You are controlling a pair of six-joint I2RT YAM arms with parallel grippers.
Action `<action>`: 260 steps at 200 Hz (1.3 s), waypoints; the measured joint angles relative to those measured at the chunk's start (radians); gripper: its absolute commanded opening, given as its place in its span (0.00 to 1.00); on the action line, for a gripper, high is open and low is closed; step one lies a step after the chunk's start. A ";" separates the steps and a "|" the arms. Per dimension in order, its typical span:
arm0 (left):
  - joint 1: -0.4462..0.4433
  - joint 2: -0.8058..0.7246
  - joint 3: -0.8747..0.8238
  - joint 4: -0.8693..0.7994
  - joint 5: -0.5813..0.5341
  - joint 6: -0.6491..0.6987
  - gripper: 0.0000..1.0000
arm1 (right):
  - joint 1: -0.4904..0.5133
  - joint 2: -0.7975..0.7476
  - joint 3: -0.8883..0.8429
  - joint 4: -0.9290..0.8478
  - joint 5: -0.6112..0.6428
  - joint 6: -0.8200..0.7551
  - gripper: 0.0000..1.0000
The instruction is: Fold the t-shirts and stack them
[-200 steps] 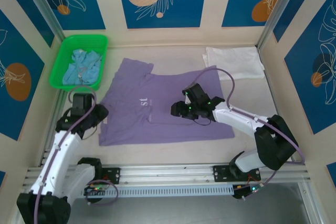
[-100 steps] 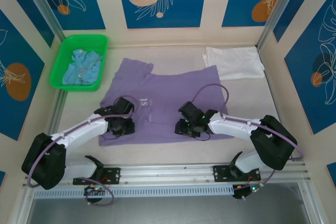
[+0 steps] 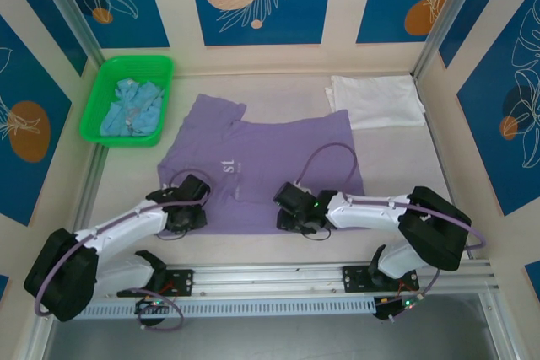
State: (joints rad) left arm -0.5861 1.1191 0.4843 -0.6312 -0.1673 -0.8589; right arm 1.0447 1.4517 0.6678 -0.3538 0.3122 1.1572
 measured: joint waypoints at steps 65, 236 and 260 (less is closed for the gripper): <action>-0.038 -0.263 -0.074 -0.150 -0.018 -0.072 0.25 | 0.200 0.013 0.027 -0.048 0.077 0.185 0.50; 0.295 0.796 1.376 -0.086 0.008 0.291 0.52 | -0.964 -0.152 0.116 0.146 -0.168 -0.396 0.64; 0.343 1.124 1.712 -0.121 0.055 0.359 0.49 | -1.073 -0.002 0.195 0.159 -0.210 -0.444 0.63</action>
State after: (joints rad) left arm -0.2436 2.2433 2.1963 -0.7521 -0.1127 -0.4995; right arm -0.0284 1.4498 0.8623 -0.1951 0.1020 0.7136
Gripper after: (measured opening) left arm 0.506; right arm 0.630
